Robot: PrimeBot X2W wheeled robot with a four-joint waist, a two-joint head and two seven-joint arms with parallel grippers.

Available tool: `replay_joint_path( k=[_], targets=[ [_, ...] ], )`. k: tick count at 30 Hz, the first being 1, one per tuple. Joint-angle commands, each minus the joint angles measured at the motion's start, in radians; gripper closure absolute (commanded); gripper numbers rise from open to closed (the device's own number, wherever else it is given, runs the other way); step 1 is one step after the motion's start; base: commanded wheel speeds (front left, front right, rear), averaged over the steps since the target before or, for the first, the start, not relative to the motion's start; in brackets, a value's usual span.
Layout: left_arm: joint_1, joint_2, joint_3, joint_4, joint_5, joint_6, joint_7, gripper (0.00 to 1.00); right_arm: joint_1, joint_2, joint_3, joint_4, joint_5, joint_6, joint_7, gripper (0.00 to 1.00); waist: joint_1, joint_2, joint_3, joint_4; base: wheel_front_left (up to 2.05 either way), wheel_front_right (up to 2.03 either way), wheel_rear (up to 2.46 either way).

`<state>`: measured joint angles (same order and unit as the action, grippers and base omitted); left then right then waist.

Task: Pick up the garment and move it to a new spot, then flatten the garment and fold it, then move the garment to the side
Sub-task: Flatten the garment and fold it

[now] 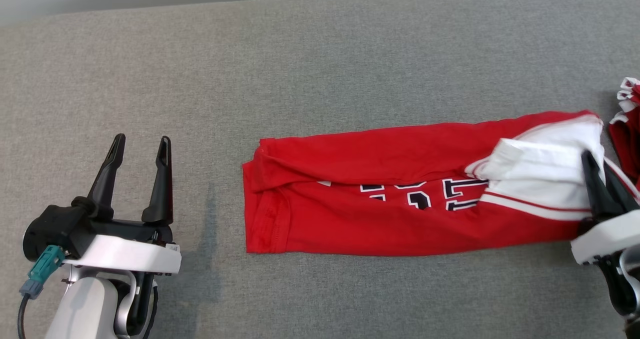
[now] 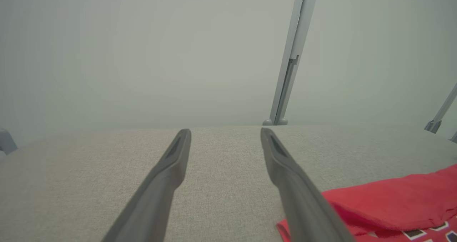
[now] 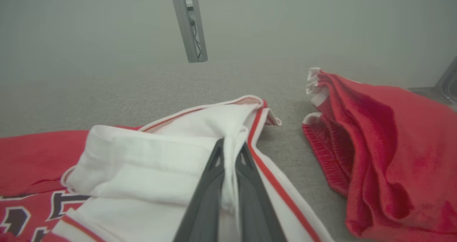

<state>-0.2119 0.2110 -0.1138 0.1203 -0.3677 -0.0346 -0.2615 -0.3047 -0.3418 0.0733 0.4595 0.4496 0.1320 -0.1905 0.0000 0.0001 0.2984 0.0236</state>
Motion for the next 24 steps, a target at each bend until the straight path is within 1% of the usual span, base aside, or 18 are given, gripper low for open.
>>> replay_joint_path(
  k=[1,4,7,10,13,15,18,20,21,22,23,24],
  targets=[
    [-0.002,0.004,0.006,-0.003,0.009,-0.006,-0.003,0.00,-0.014,0.005,-0.003,-0.035,-0.018,-0.003,0.006,1.00,0.0000,-0.0001,-0.004,-0.007,0.00,0.00,0.00],
    [0.002,0.003,0.007,0.000,0.008,-0.008,-0.003,0.00,-0.016,0.037,0.007,-0.157,-0.064,-0.002,0.047,1.00,0.0000,-0.0001,-0.010,-0.015,0.00,0.00,0.00],
    [0.002,0.000,0.003,0.003,0.009,-0.009,-0.003,0.00,-0.017,0.078,0.035,-0.291,-0.110,-0.002,0.112,1.00,0.0000,-0.0001,-0.018,-0.017,0.00,0.00,0.00],
    [-0.005,-0.003,-0.004,0.007,0.009,-0.014,-0.003,0.00,-0.020,0.123,0.099,-0.407,-0.143,-0.002,0.183,1.00,0.0000,-0.0001,-0.024,-0.013,0.00,0.00,0.00],
    [-0.016,-0.010,-0.014,0.014,0.010,-0.018,-0.003,0.00,-0.035,0.166,0.185,-0.474,-0.172,-0.002,0.238,1.00,0.0000,-0.0001,-0.028,0.001,0.00,0.00,0.00],
    [-0.024,-0.015,-0.021,0.018,0.009,-0.022,-0.003,0.00,-0.043,0.193,0.249,-0.485,-0.184,-0.002,0.264,1.00,0.0000,-0.0001,-0.029,0.014,0.00,0.00,0.00],
    [-0.033,-0.025,-0.033,0.024,0.009,-0.029,-0.003,0.00,-0.064,0.233,0.337,-0.453,-0.175,-0.002,0.273,1.00,0.0000,-0.0001,-0.025,0.039,0.00,0.00,0.00],
    [-0.039,-0.033,-0.042,0.026,0.011,-0.034,-0.003,0.00,-0.084,0.253,0.380,-0.409,-0.165,-0.002,0.259,1.00,0.0000,-0.0001,-0.020,0.057,0.00,0.00,0.00],
    [-0.039,-0.033,-0.042,0.026,0.011,-0.034,-0.003,0.00,-0.084,0.253,0.380,-0.409,-0.165,-0.002,0.259,1.00,0.0000,-0.0001,-0.020,0.057,0.00,0.00,0.00],
    [-0.043,-0.039,-0.046,0.027,0.012,-0.036,-0.003,0.00,-0.093,0.262,0.394,-0.380,-0.162,-0.002,0.248,1.00,0.0000,-0.0001,-0.017,0.067,0.00,0.00,0.00],
    [-0.052,-0.050,-0.056,0.032,0.015,-0.040,-0.003,0.00,-0.112,0.277,0.421,-0.319,-0.150,-0.002,0.227,1.00,0.0000,-0.0001,-0.011,0.085,0.00,0.00,0.00],
    [-0.054,-0.055,-0.060,0.036,0.015,-0.044,-0.003,0.00,-0.123,0.281,0.431,-0.285,-0.143,-0.002,0.214,1.00,0.0000,-0.0001,-0.008,0.094,0.00,0.00,0.00]
  ],
)
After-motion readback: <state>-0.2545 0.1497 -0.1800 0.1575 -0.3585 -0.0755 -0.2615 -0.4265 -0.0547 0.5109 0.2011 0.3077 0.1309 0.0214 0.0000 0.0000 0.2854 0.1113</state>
